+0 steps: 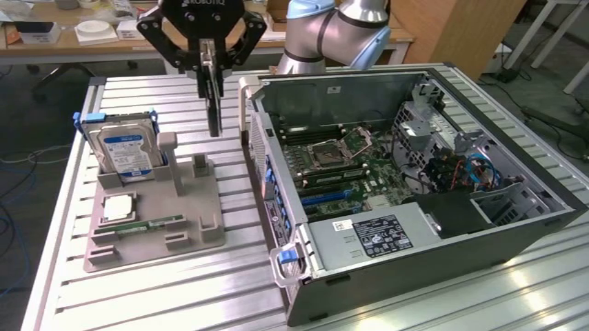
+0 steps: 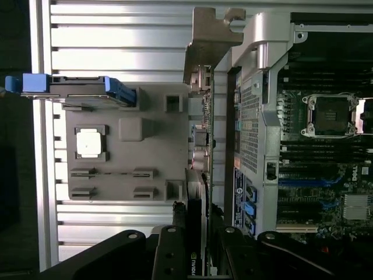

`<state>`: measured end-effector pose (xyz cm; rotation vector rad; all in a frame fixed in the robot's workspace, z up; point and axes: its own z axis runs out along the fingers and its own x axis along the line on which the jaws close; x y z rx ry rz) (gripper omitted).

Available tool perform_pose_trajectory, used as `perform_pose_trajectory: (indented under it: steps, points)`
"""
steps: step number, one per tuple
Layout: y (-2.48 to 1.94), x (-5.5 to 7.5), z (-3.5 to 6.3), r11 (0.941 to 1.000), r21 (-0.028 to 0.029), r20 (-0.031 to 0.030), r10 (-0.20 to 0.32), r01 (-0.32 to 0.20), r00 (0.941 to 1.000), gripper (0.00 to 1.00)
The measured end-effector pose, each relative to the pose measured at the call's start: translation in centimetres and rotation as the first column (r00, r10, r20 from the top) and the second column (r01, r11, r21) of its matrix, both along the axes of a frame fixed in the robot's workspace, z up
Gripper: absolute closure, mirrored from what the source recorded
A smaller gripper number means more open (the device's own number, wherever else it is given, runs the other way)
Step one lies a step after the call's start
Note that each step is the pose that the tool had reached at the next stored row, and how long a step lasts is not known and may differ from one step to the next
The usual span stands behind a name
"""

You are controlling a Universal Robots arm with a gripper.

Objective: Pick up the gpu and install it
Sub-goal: 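Pick up the gpu and move the gpu toward the slot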

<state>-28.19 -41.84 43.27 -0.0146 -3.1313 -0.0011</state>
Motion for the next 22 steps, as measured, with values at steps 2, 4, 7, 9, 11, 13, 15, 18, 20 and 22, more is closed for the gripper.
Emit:
perform_pose_trajectory:
  steps: [2,4,7,9,11,13,15,18,20,22]
  points:
    - [0.0,0.4,-0.01,1.0,-0.0001,0.0,0.0,0.0,1.0,0.74]
    - [0.0,0.8,-0.03,1.0,-0.0001,-0.0001,0.0,0.0,1.0,0.74]
    - [0.0,1.4,-0.06,1.0,-0.0001,0.0,0.0,0.0,1.0,0.74]
    - [0.0,1.8,-0.09,1.0,0.0,0.0,0.0,0.0,1.0,0.74]
    - [0.0,2.2,-0.1,1.0,-0.0001,0.0,0.0,0.0,1.0,0.74]
    - [0.0,2.5,-0.13,1.0,0.0,0.0,0.0,0.0,1.0,0.74]
    - [0.0,2.9,-0.14,1.0,-0.0001,0.0,0.0,0.0,1.0,0.74]
    - [0.0,3.4,-0.16,1.0,-0.0001,-0.0001,0.0,0.0,1.0,0.74]
    - [0.0,3.7,-0.17,1.0,-0.0001,-0.0001,0.001,-0.001,1.0,0.74]
    - [0.0,4.0,-0.18,1.0,-0.0001,-0.0001,0.001,-0.001,1.0,0.74]
